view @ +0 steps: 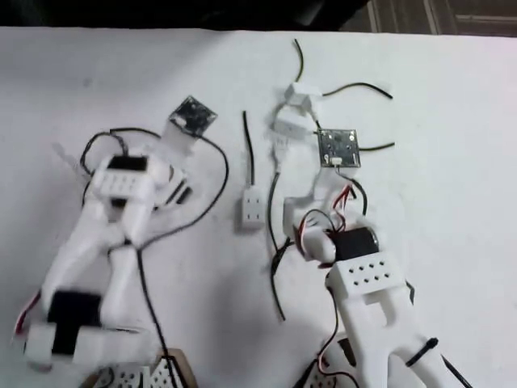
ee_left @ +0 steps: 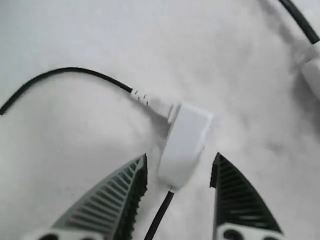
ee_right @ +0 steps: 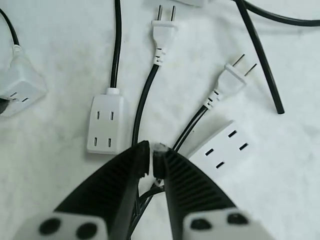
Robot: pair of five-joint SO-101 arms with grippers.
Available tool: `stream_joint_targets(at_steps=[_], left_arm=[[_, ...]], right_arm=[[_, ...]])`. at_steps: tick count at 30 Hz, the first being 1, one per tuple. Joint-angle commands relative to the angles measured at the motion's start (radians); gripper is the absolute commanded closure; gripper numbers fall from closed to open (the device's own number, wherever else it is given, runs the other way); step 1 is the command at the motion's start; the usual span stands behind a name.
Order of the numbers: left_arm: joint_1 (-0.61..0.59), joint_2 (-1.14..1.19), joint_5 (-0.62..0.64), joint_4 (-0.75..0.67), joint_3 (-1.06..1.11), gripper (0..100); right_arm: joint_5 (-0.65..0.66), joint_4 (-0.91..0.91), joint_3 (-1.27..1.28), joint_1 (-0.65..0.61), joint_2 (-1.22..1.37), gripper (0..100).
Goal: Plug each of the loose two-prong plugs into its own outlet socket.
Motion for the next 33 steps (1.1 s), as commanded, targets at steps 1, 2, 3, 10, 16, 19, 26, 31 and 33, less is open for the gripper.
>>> stream_joint_targets(at_steps=[1, 2, 3, 10, 16, 19, 26, 31, 33], left_arm=[[-0.012, 0.266, -0.026, 0.181, -0.302, 77], [-0.01, 0.311, -0.028, 0.219, -0.356, 77], [-0.01, 0.351, -0.028, 0.247, -0.397, 77], [-0.012, 0.524, -0.023, 0.325, -0.601, 85], [0.002, 0.533, -0.002, 0.316, -0.727, 97], [0.028, 0.542, 0.052, 0.313, -0.806, 98], [0.145, 0.544, 0.064, 0.259, -0.921, 98], [0.177, 0.627, 0.066, 0.219, -1.003, 97], [0.168, 0.682, 0.098, 0.245, -1.073, 91]], right_arm=[[-0.005, -0.013, -0.008, 0.001, -0.015, 98.1], [-0.005, -0.013, -0.008, 0.001, -0.015, 98.1], [-0.005, -0.013, -0.008, 0.001, -0.013, 98.1], [-0.005, -0.015, -0.008, 0.001, -0.013, 98.1], [-0.005, -0.016, -0.008, 0.005, -0.013, 98.1], [-0.005, -0.016, -0.008, 0.005, -0.013, 98.1], [-0.005, -0.016, -0.008, 0.007, -0.013, 98.1], [-0.005, -0.016, -0.008, 0.007, -0.013, 98.1], [-0.005, -0.016, -0.008, 0.007, -0.013, 98.1]])
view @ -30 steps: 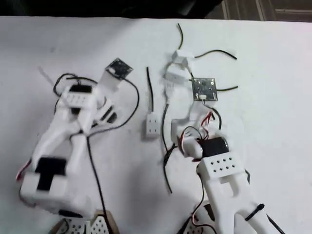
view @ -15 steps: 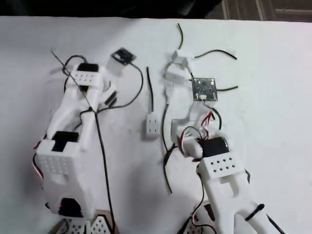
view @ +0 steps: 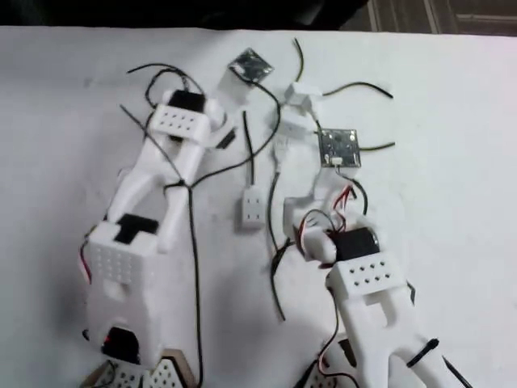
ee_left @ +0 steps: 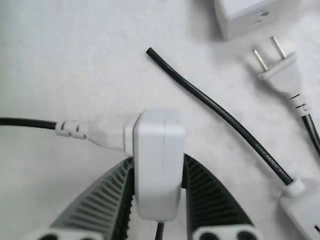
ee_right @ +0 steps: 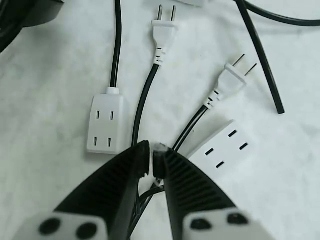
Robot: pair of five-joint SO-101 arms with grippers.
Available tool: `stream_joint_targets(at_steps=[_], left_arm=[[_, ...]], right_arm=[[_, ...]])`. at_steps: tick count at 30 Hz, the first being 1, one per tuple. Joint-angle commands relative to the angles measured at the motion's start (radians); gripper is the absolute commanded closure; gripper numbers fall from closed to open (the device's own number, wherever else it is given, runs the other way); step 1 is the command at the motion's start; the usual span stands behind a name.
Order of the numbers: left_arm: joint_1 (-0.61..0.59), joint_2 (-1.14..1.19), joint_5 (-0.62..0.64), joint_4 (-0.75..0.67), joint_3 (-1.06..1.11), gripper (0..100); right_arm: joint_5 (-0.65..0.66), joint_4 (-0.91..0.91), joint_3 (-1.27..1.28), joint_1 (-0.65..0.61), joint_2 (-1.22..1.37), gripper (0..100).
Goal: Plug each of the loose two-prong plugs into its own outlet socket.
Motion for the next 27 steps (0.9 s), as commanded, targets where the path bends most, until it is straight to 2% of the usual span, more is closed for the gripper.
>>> stream_joint_targets(at_steps=[1, 3, 5, 10, 17, 22, 27], left_arm=[[-0.01, 0.071, 0.072, 0.032, -0.176, 86], [-0.033, 0.107, 0.127, 0.1, -0.252, 74], [-0.056, 0.12, 0.166, 0.183, -0.338, 68], [-0.056, 0.122, 0.175, 0.391, -0.511, 68], [0.021, 0.13, 0.304, 0.629, -0.6, 68], [0.074, 0.12, 0.413, 0.663, -0.54, 68], [0.142, 0.119, 0.425, 0.663, -0.436, 73]], right_arm=[[-0.005, -0.016, -0.008, 0.007, -0.013, 98.1], [-0.005, -0.016, -0.008, 0.007, -0.013, 98.1], [-0.005, -0.016, -0.008, 0.007, -0.013, 98.1], [-0.005, -0.016, -0.008, 0.008, -0.015, 98.1], [-0.005, -0.018, -0.014, 0.076, -0.022, 98.1], [-0.005, -0.018, -0.015, 0.082, -0.022, 98.1], [-0.005, -0.018, -0.015, 0.085, -0.022, 98.1]])
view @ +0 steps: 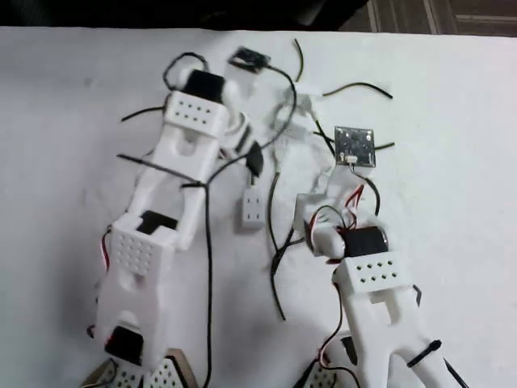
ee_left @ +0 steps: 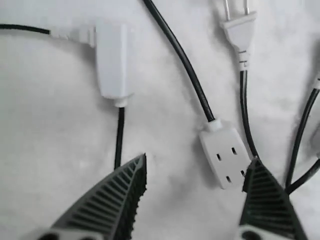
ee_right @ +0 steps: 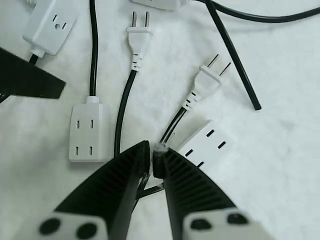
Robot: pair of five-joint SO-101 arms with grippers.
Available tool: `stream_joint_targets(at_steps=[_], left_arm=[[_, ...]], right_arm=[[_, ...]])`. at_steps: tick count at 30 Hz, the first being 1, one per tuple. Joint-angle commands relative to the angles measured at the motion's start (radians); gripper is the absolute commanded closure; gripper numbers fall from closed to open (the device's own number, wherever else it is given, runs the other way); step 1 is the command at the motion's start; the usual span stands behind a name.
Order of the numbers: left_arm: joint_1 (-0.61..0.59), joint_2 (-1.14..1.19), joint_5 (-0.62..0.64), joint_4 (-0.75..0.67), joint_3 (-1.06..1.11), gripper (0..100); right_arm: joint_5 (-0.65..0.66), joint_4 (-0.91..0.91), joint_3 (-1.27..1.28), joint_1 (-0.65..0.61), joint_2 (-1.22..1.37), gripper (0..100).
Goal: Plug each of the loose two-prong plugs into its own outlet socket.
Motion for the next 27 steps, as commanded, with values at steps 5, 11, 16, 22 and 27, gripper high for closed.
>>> stream_joint_targets(at_steps=[5, 11, 16, 22, 27], left_arm=[[0.074, -0.021, 0.035, -0.002, 0.132, 76], [0.088, -0.01, 0.063, -0.044, 0.212, 75], [0.108, -0.012, 0.071, -0.097, 0.265, 70], [0.104, -0.007, 0.13, -0.121, 0.29, 66], [0.108, -0.007, 0.127, -0.187, 0.402, 66]], right_arm=[[-0.005, -0.018, -0.015, 0.01, -0.022, 98.1], [-0.005, -0.018, -0.015, 0.008, -0.022, 98.1], [-0.005, -0.018, -0.015, 0.004, -0.022, 98.1], [-0.005, -0.018, -0.015, 0.002, -0.022, 98.1], [-0.005, -0.018, -0.015, 0.002, -0.022, 98.1]])
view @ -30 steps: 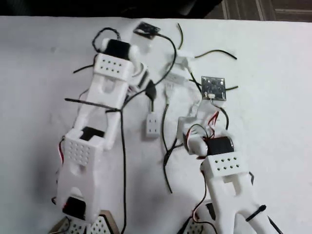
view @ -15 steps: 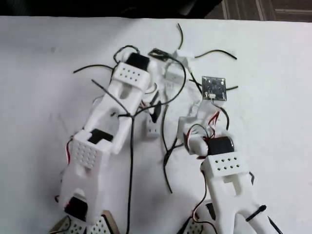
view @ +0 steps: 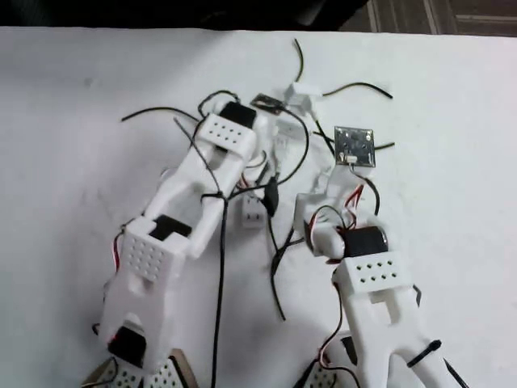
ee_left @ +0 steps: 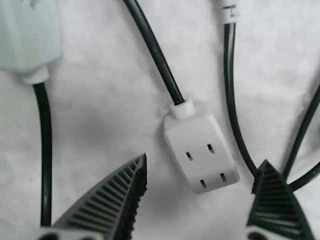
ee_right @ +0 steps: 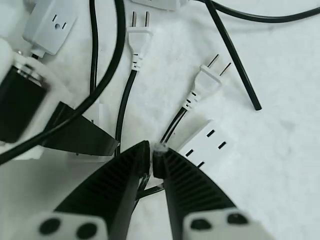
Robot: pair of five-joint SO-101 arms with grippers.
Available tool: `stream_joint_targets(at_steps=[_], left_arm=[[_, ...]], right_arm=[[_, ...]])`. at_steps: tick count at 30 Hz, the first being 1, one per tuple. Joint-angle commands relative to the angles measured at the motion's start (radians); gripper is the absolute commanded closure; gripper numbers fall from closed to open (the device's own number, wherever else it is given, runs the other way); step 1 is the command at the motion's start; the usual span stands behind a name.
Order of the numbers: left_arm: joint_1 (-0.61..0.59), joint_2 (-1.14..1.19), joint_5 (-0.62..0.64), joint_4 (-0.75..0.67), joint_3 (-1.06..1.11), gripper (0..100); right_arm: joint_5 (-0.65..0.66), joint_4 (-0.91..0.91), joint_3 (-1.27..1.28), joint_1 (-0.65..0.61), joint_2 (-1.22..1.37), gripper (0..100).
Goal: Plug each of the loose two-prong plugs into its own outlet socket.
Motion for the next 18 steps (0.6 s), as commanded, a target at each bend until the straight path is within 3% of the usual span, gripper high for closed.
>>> stream_joint_targets(at_steps=[1, 9, 18], left_arm=[[0.01, -0.007, 0.008, -0.057, 0.078, 67], [0.005, -0.039, 0.005, -0.064, 0.094, 89], [0.039, -0.251, -0.181, -0.057, 0.321, 91]], right_arm=[[-0.005, -0.018, -0.015, 0.004, -0.022, 98.1], [-0.005, -0.018, -0.015, 0.004, -0.022, 98.1], [-0.005, -0.018, -0.015, 0.004, -0.022, 98.1]])
